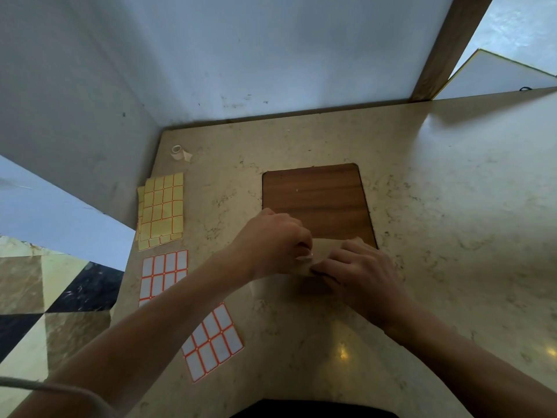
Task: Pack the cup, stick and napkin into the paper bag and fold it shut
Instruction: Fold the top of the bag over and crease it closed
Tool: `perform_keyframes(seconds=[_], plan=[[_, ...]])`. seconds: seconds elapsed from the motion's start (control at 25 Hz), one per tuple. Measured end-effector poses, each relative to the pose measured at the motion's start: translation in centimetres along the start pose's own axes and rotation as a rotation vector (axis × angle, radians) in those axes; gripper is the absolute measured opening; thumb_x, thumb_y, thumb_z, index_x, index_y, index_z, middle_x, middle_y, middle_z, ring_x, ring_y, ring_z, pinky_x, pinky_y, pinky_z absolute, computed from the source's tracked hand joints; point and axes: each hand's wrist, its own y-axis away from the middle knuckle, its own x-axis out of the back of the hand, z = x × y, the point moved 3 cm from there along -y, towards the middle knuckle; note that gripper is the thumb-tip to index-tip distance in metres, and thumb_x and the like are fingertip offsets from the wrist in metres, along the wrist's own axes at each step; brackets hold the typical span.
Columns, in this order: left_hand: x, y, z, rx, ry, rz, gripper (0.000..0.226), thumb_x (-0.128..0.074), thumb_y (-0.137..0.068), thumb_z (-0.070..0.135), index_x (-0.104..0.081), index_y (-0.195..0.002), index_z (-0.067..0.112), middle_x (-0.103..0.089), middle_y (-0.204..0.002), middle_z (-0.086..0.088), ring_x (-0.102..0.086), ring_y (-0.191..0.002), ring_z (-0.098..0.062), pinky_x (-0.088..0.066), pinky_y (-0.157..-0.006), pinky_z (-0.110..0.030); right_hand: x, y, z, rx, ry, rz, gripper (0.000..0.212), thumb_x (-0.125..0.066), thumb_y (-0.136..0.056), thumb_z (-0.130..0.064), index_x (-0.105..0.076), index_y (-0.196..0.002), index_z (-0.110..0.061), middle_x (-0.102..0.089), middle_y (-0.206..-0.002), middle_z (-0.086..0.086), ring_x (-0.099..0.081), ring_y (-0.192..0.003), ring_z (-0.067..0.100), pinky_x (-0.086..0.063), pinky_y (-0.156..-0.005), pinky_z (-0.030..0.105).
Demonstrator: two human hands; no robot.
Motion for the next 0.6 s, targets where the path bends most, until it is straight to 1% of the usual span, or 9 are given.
perform_keyframes(seconds=[0.08,0.16,0.2,0.28,0.36,0.4,0.48,0.56,0.6], plan=[[-0.3,-0.3,0.1,-0.003,0.000,-0.044,0.022,-0.053,-0.094,0.032,-0.065,-0.112,0.028,-0.065,-0.109,0.007,-0.059,-0.101,-0.013,-0.042,-0.091,-0.035,0.2,0.0,-0.1,-0.005,-0.011,-0.016,0.015,-0.063,-0.082,-0.025,-0.072,-0.094,-0.026,-0.071,-0.082,-0.004,-0.060,-0.069,0.019,-0.047,-0.050,0.029],[-0.7,-0.4,0.1,0.004,0.027,-0.066,0.021,-0.054,-0.094,0.032,-0.066,-0.110,0.028,-0.067,-0.106,0.007,-0.060,-0.096,-0.012,-0.045,-0.087,-0.032,0.6,0.0,-0.2,-0.009,-0.012,-0.019,0.016,-0.068,-0.078,-0.025,-0.073,-0.093,-0.028,-0.072,-0.089,-0.006,-0.060,-0.070,0.017,-0.040,-0.052,0.024],[-0.9,-0.5,0.1,0.013,0.042,-0.075,0.020,-0.054,-0.094,0.032,-0.067,-0.109,0.028,-0.067,-0.104,0.008,-0.060,-0.093,-0.011,-0.045,-0.084,-0.030,0.8,-0.1,-0.3,-0.009,-0.014,-0.017,0.017,-0.065,-0.078,-0.026,-0.073,-0.093,-0.028,-0.072,-0.093,-0.007,-0.061,-0.071,0.016,-0.038,-0.053,0.023],[-0.9,-0.6,-0.1,0.032,0.060,-0.076,0.020,-0.055,-0.093,0.034,-0.067,-0.108,0.028,-0.068,-0.100,0.008,-0.059,-0.087,-0.010,-0.042,-0.076,-0.027,0.9,-0.3,-0.3,-0.021,-0.026,-0.052,0.021,-0.056,-0.083,-0.030,-0.071,-0.097,-0.029,-0.072,-0.100,-0.009,-0.059,-0.069,0.015,-0.042,-0.051,0.023],[-0.8,-0.6,-0.3,0.041,0.050,-0.065,0.020,-0.055,-0.093,0.037,-0.068,-0.105,0.028,-0.069,-0.096,0.007,-0.059,-0.082,-0.010,-0.042,-0.071,-0.026,0.8,-0.5,-0.2,-0.028,0.003,-0.110,0.024,-0.047,-0.086,-0.034,-0.068,-0.096,-0.030,-0.072,-0.094,-0.011,-0.055,-0.068,0.012,-0.043,-0.047,0.025],[-0.9,-0.6,-0.3,0.045,0.049,-0.065,0.020,-0.056,-0.092,0.039,-0.068,-0.105,0.028,-0.069,-0.096,0.008,-0.060,-0.082,-0.010,-0.044,-0.071,-0.026,0.8,-0.6,-0.2,-0.021,0.022,-0.123,0.022,-0.047,-0.086,-0.036,-0.067,-0.094,-0.030,-0.071,-0.087,-0.011,-0.053,-0.067,0.011,-0.041,-0.045,0.024],[-1.0,-0.5,-0.4,0.059,0.070,-0.073,0.021,-0.056,-0.092,0.040,-0.068,-0.104,0.028,-0.069,-0.096,0.008,-0.061,-0.082,-0.009,-0.048,-0.073,-0.026,0.9,-0.7,-0.3,-0.008,0.031,-0.124,0.015,-0.062,-0.080,-0.034,-0.066,-0.094,-0.031,-0.068,-0.075,-0.010,-0.050,-0.061,0.007,-0.039,-0.041,0.022],[-1.0,-0.3,-0.4,0.067,0.098,-0.076,0.022,-0.056,-0.092,0.040,-0.068,-0.103,0.026,-0.069,-0.097,0.009,-0.060,-0.080,-0.007,-0.046,-0.071,-0.023,1.2,-0.8,-0.3,-0.020,0.017,-0.108,0.032,-0.077,-0.070,-0.031,-0.064,-0.099,-0.034,-0.063,-0.068,-0.007,-0.038,-0.057,0.002,-0.038,-0.037,0.019],[-1.0,-0.2,-0.4,0.070,0.111,-0.075,0.021,-0.056,-0.092,0.040,-0.068,-0.103,0.026,-0.069,-0.097,0.009,-0.058,-0.079,-0.005,-0.045,-0.070,-0.021,1.3,-0.9,-0.3,-0.033,0.017,-0.110,0.039,-0.081,-0.067,-0.030,-0.062,-0.101,-0.036,-0.061,-0.067,-0.007,-0.033,-0.058,0.001,-0.037,-0.036,0.018]])
